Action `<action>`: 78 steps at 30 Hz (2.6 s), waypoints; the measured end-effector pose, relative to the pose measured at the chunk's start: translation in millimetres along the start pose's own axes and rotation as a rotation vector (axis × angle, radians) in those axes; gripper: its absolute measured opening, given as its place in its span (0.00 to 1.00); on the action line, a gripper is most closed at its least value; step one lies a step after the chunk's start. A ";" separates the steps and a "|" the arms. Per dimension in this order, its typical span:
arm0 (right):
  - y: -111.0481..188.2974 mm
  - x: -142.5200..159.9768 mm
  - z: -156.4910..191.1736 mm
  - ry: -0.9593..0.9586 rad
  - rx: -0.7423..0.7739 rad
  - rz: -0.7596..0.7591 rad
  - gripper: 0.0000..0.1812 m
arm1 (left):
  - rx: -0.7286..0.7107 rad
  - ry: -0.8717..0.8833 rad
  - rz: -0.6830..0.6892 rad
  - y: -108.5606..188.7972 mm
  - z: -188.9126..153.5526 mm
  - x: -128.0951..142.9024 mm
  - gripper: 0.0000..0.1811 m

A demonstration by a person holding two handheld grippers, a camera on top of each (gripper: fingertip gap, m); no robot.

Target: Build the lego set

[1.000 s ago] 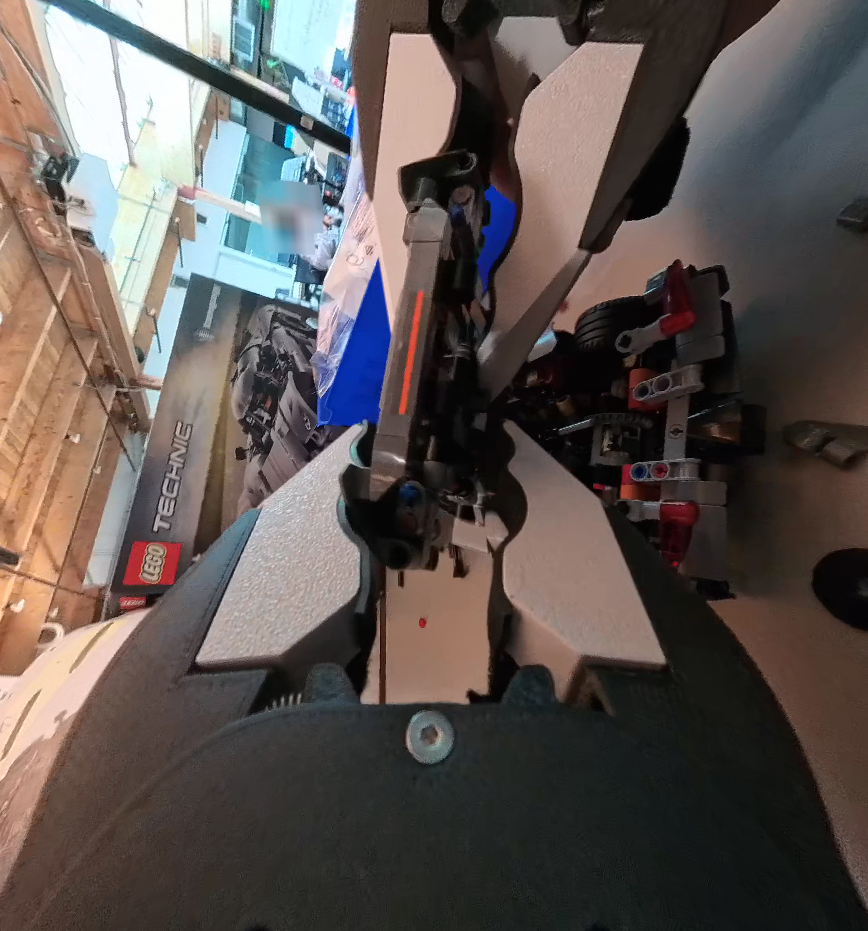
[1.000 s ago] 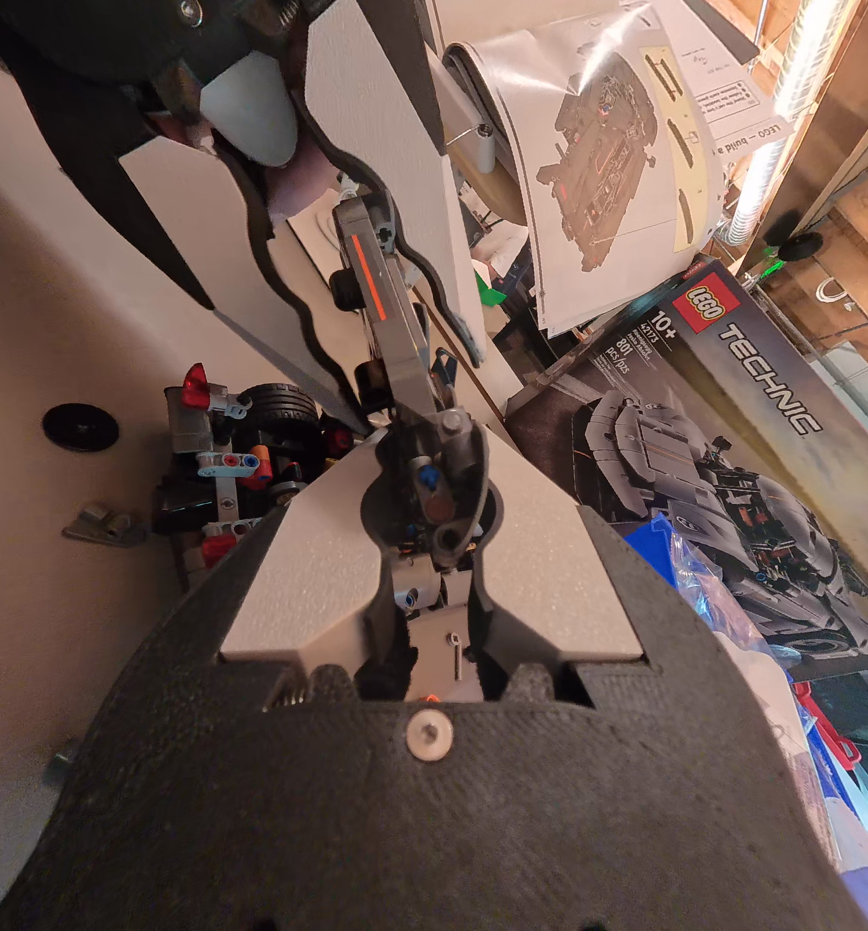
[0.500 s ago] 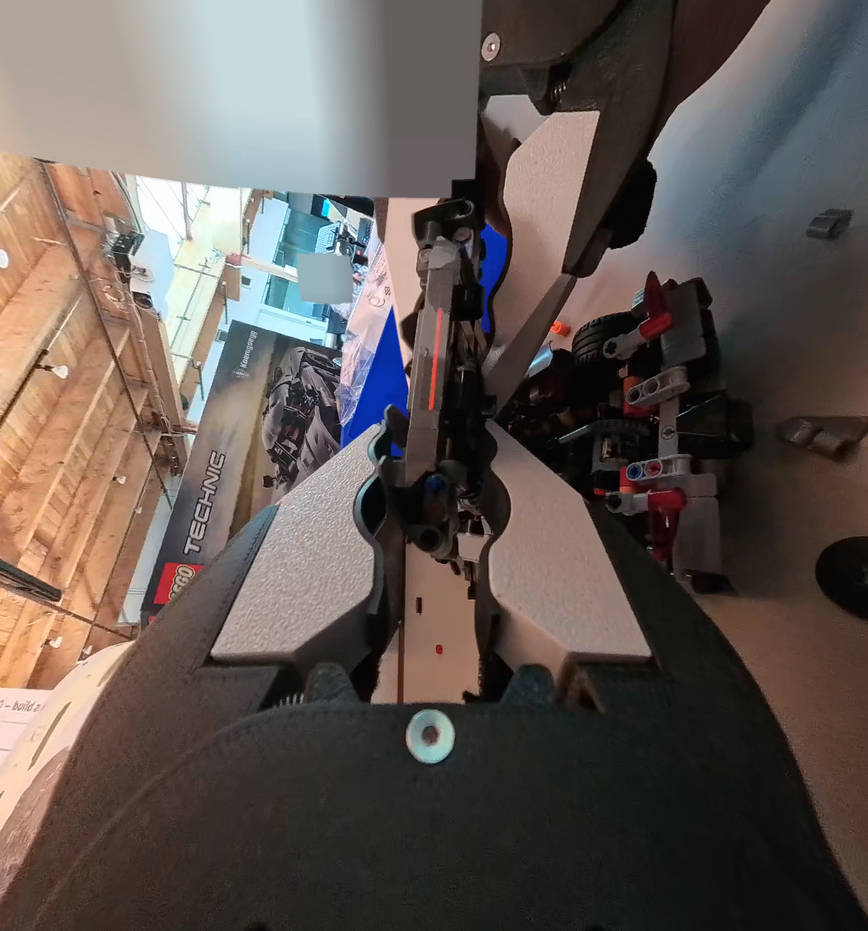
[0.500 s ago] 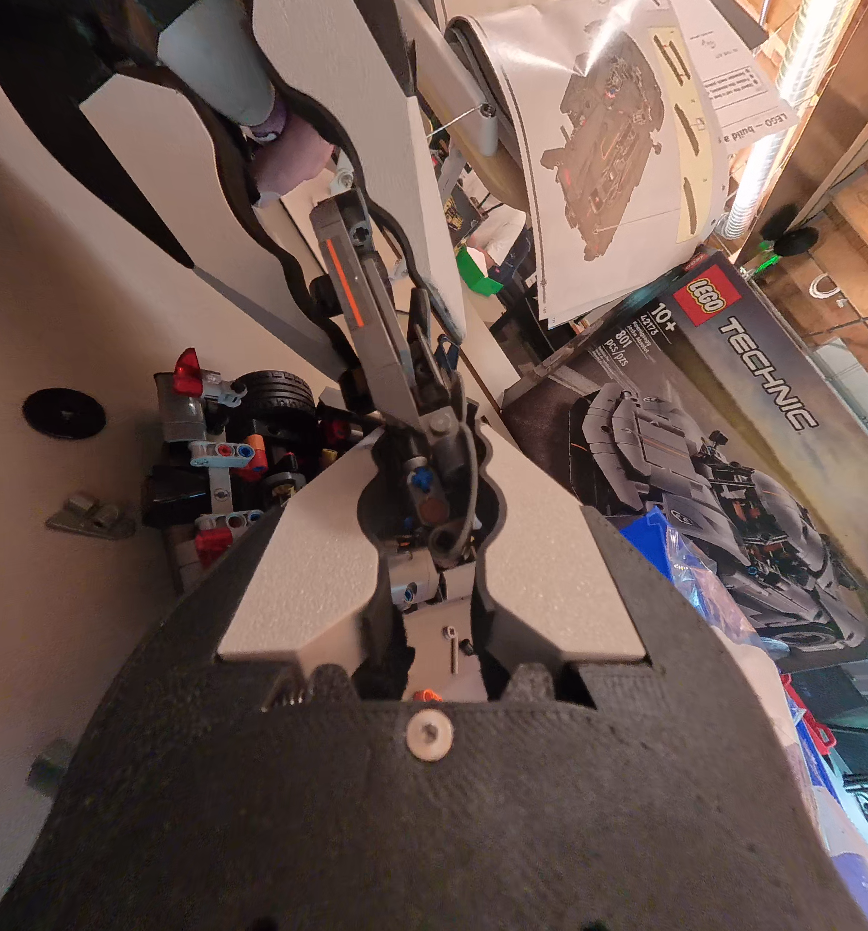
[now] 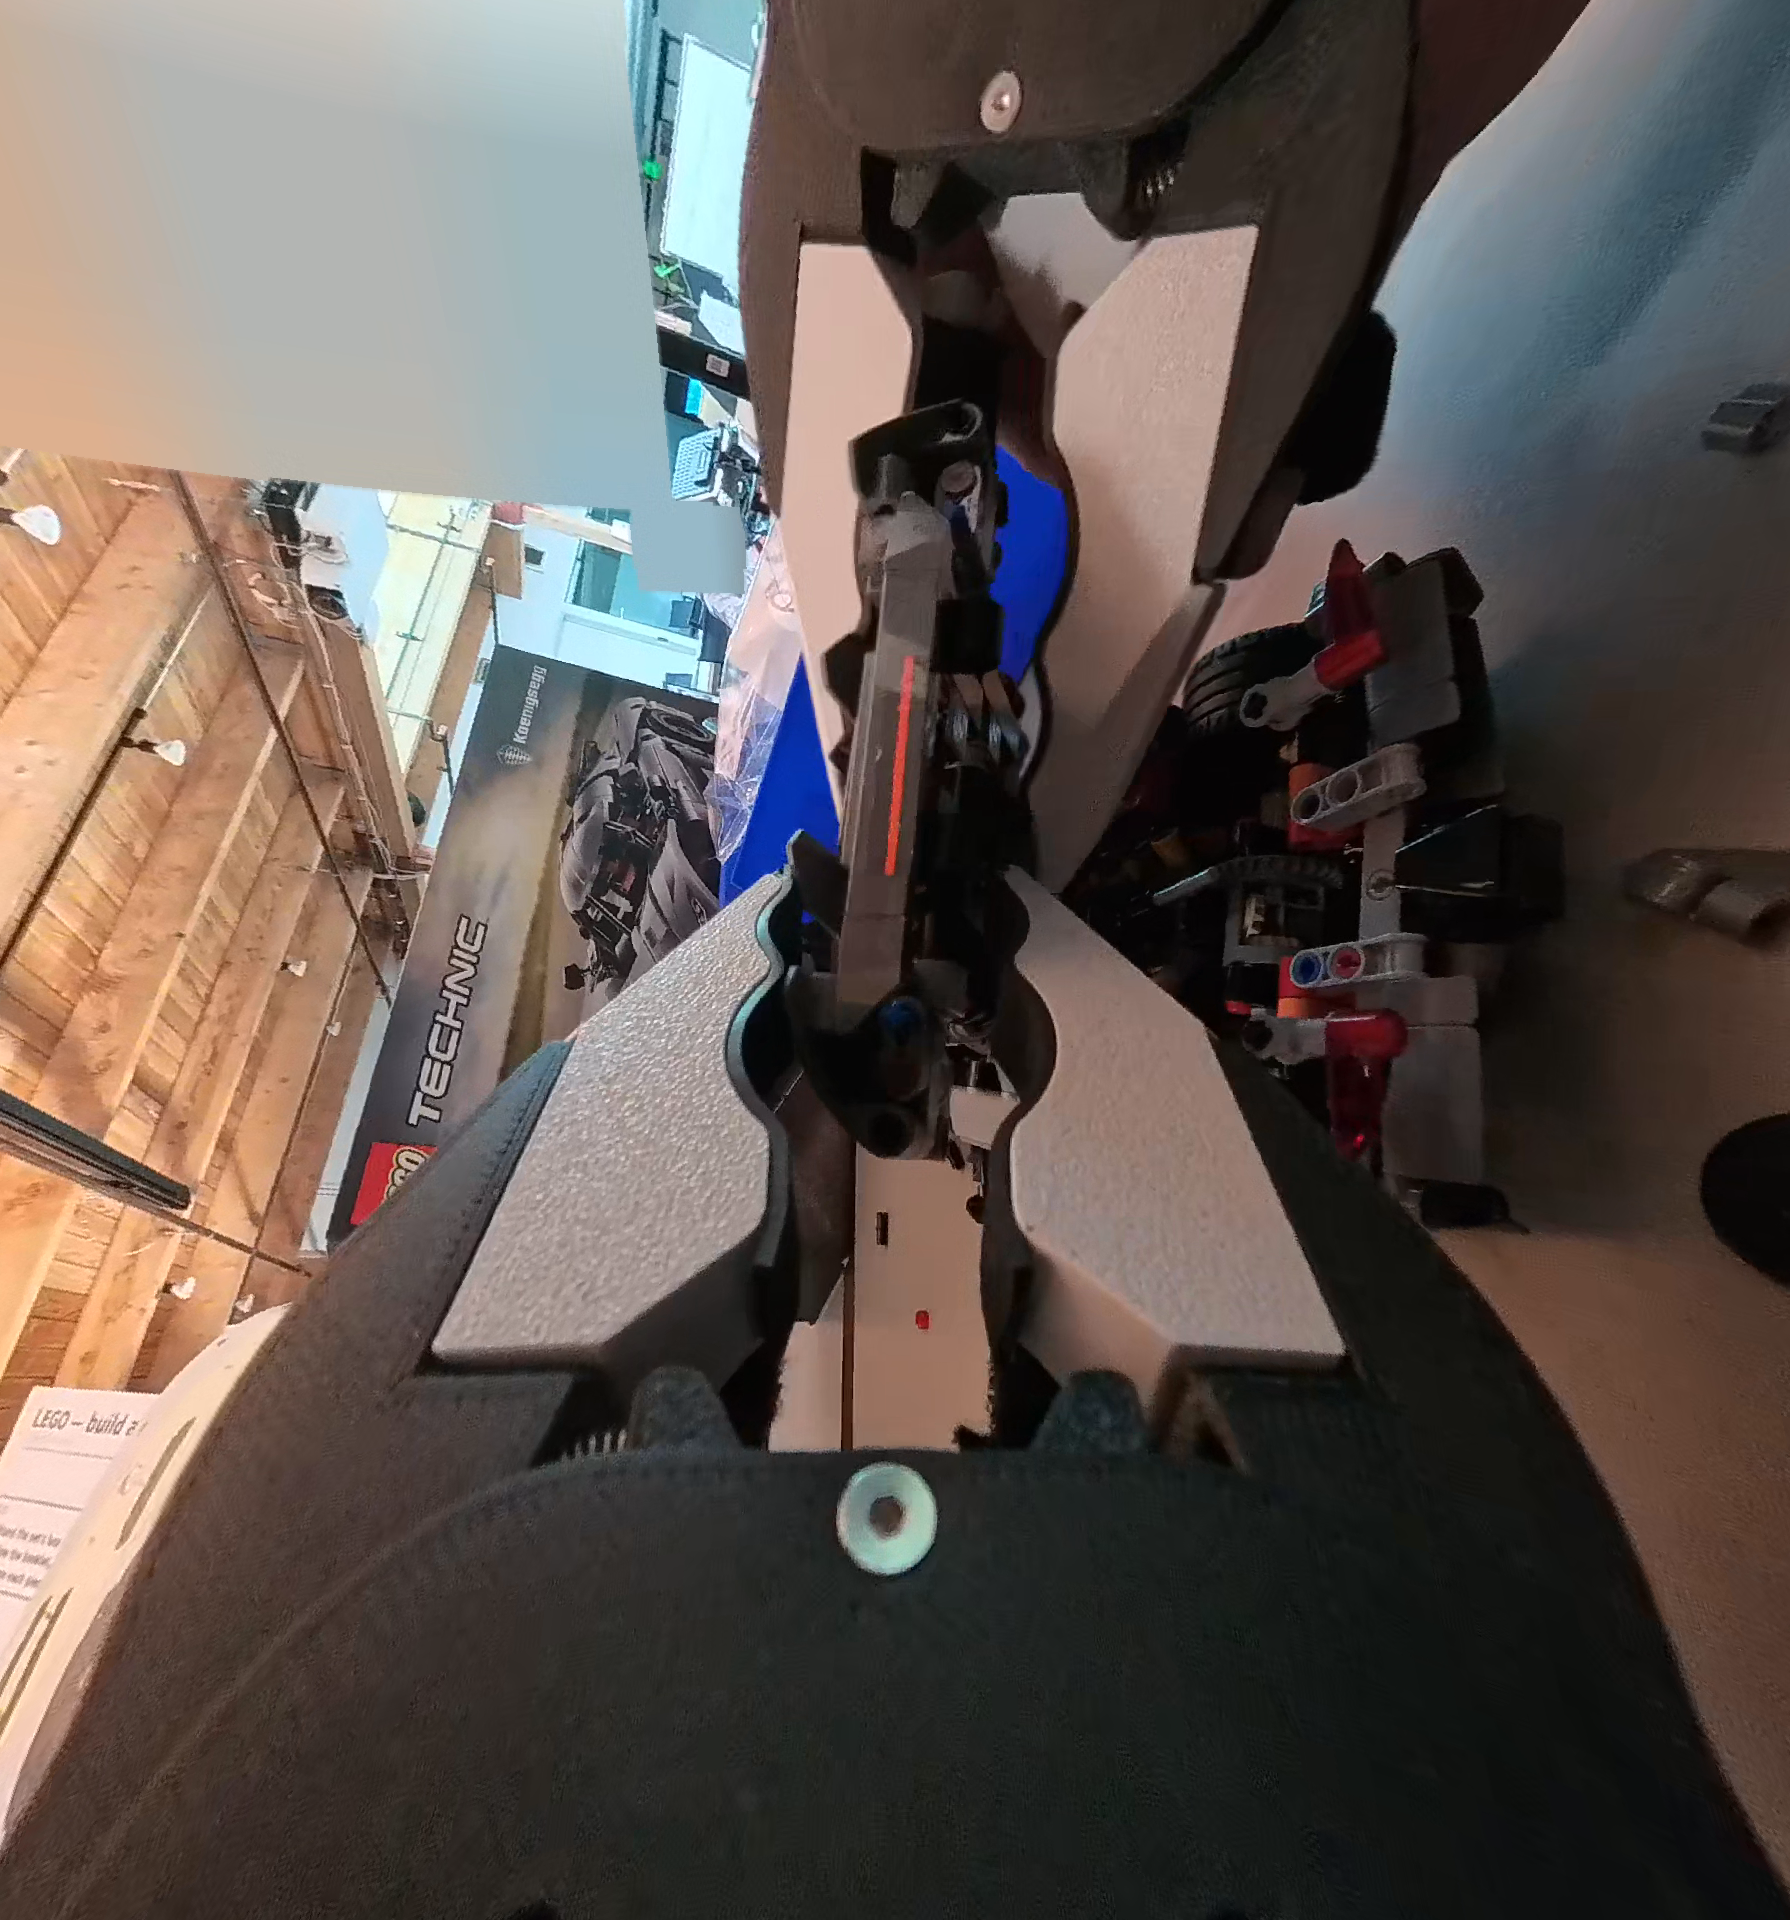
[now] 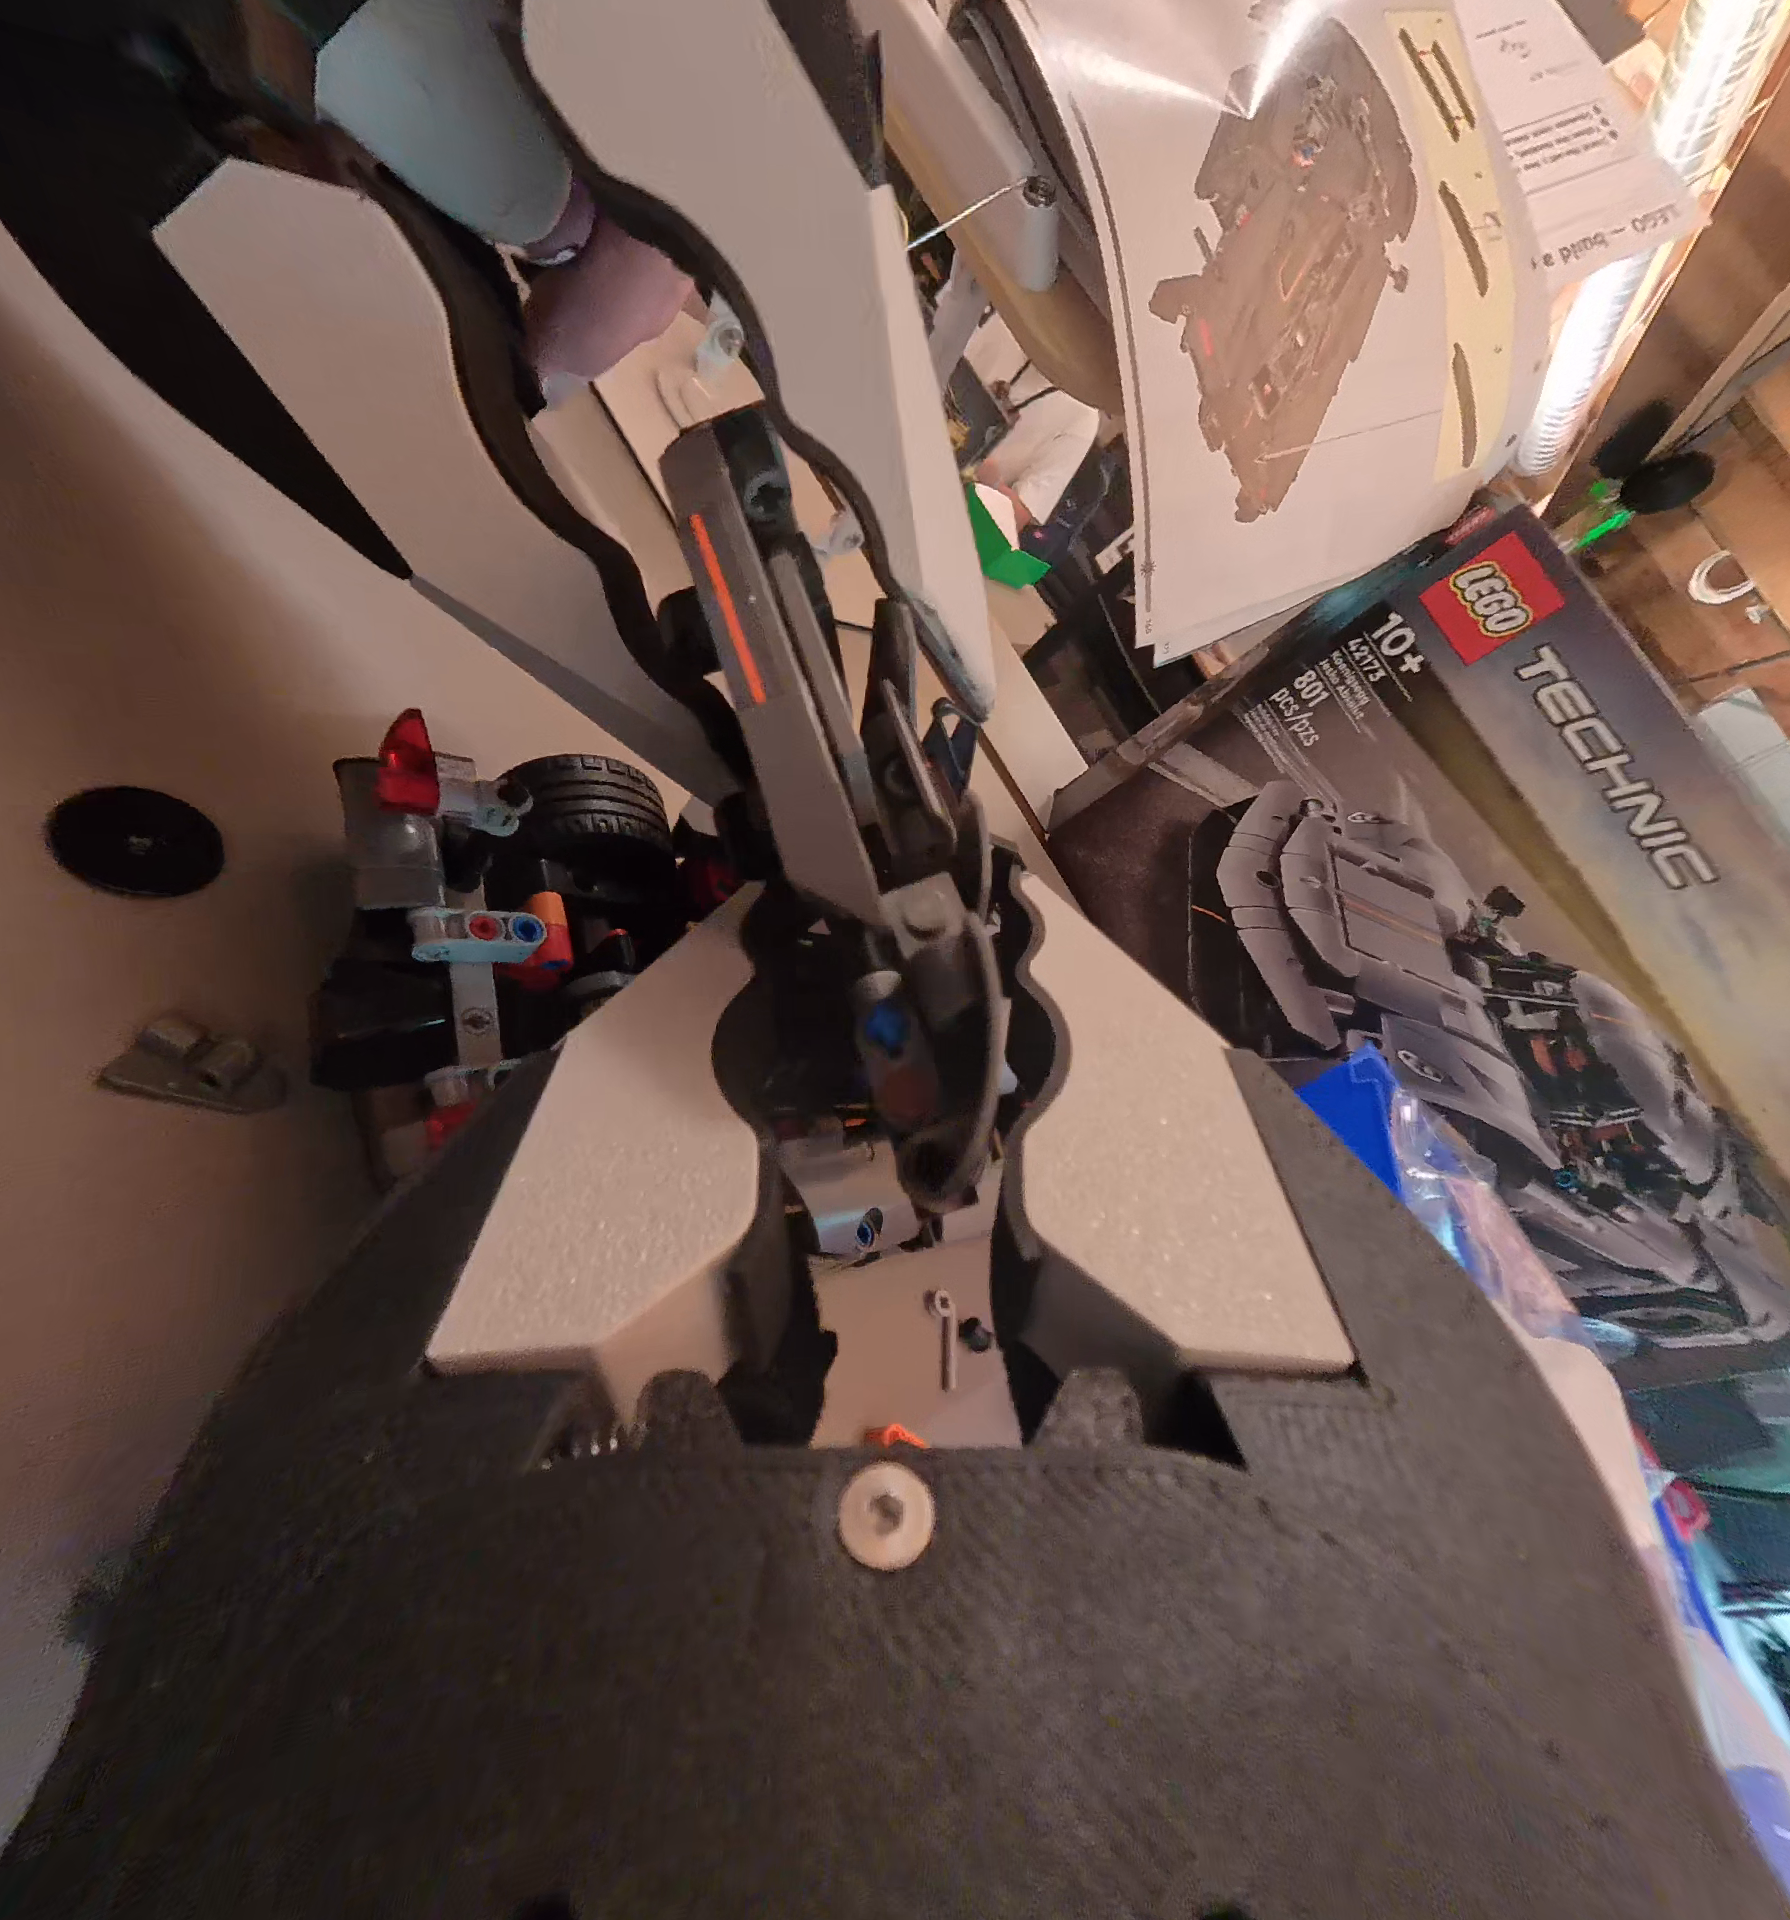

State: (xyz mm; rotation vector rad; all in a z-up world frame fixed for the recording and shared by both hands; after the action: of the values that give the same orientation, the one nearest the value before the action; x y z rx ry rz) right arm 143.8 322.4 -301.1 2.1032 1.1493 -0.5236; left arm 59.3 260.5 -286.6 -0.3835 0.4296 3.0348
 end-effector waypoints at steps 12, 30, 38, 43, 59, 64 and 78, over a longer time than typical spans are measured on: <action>2.3 -0.2 -3.8 -0.042 -0.019 -0.027 0.16 | 0.020 -0.002 0.006 0.2 2.0 -0.5 0.18; 0.6 -0.5 -5.1 -0.023 0.006 0.001 0.14 | 0.031 0.006 0.018 -0.7 4.1 -0.6 0.17; 0.5 -0.6 -5.8 -0.028 -0.007 -0.004 0.15 | 0.042 0.001 0.026 -0.9 5.6 -1.5 0.17; -1.4 -1.7 -4.5 -0.024 0.002 0.002 0.15 | 0.044 -0.045 0.045 -1.3 5.1 -1.5 0.17; -2.5 -1.2 -4.3 -0.007 0.016 0.001 0.14 | 0.073 -0.073 0.024 1.2 6.4 0.3 0.20; -2.9 -1.4 -4.1 -0.006 0.022 -0.003 0.15 | 0.065 -0.104 0.011 5.9 9.3 -0.5 0.15; -4.6 -1.8 -4.9 0.008 0.045 0.019 0.16 | 0.073 -0.159 0.130 4.5 8.6 -7.8 0.13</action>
State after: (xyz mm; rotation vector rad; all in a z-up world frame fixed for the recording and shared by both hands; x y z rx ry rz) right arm 139.1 326.6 -298.2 2.1543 1.1310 -0.5368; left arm 64.4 258.5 -275.4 -0.1126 0.5728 3.1317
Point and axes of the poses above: each gripper's, where its closed fingertips meet, y back along the fingers, x out of its underside, z = x × y across the jaws, the point moved 7 cm from there along y, back along the fingers, and after that the axes turned 15 degrees about z, right-handed, at the moved point
